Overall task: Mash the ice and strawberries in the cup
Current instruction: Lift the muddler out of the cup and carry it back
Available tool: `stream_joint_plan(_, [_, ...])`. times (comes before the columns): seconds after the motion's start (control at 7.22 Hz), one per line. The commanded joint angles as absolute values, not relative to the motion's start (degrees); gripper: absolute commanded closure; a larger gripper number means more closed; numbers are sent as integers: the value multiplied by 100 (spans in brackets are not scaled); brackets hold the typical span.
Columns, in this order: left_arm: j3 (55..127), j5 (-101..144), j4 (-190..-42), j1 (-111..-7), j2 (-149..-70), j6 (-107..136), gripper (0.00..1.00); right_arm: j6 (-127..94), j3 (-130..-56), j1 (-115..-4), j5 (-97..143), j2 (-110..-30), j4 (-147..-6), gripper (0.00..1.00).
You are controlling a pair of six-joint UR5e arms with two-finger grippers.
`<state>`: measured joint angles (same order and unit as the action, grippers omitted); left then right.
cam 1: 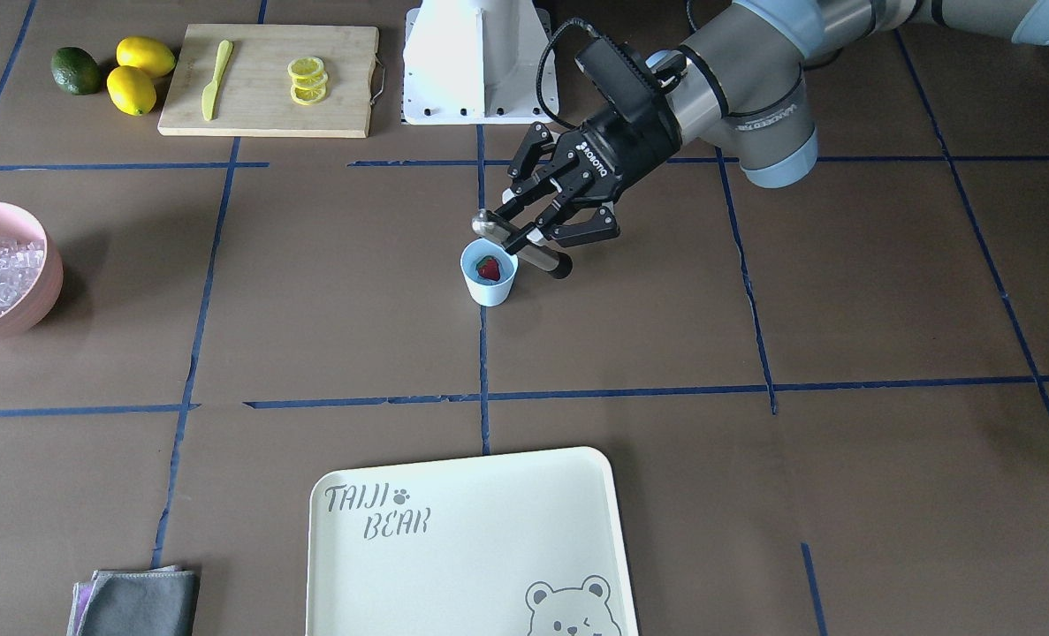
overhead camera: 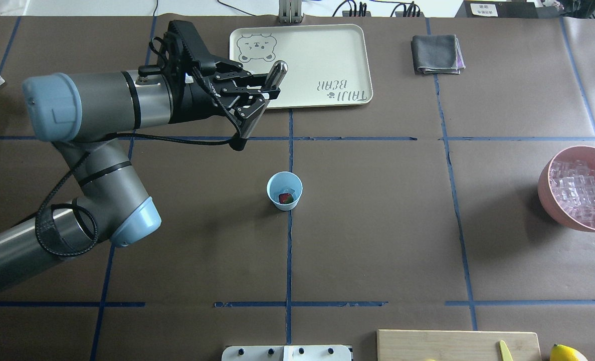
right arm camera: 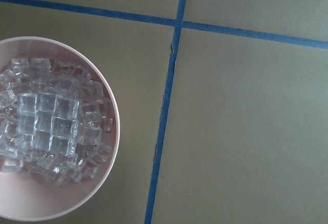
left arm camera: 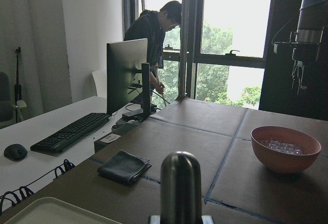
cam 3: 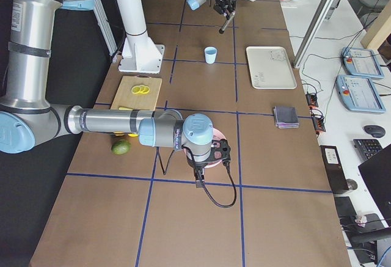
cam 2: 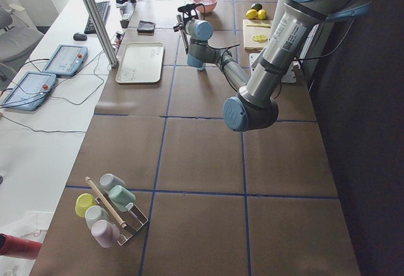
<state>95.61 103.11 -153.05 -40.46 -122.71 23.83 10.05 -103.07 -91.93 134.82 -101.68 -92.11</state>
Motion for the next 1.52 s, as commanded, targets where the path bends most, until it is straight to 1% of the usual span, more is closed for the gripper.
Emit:
stream_joint_plan(0.0, [9817, 10826, -13637, -4507, -12078, 2329, 100, 1002, -10310, -9193, 13482, -10160, -9211, 0])
stream_joint_plan(0.28, [9861, 11712, -13177, -5156, -11385, 1979, 100, 1002, -10310, -9193, 13482, -10160, -9211, 0])
stream_joint_plan(0.55, [9852, 12346, -11846, -5850, -11145, 1969, 100, 1002, -10301, -9193, 13482, -10169, -9211, 0])
stream_joint_plan(0.83, [9853, 12471, -11200, -6090, -10472, 1978, 100, 1002, -10292, -9193, 13482, -10169, -9211, 0])
stream_joint_plan(1.11, [9809, 12472, -10270, -6599, -9951, 1978, 100, 1011, -10292, -9193, 13482, -10178, -9211, 0])
stream_joint_plan(1.38, [9712, 12437, -10238, -6750, -9249, 2030, 100, 1011, -10292, -9193, 13482, -10178, -9211, 0])
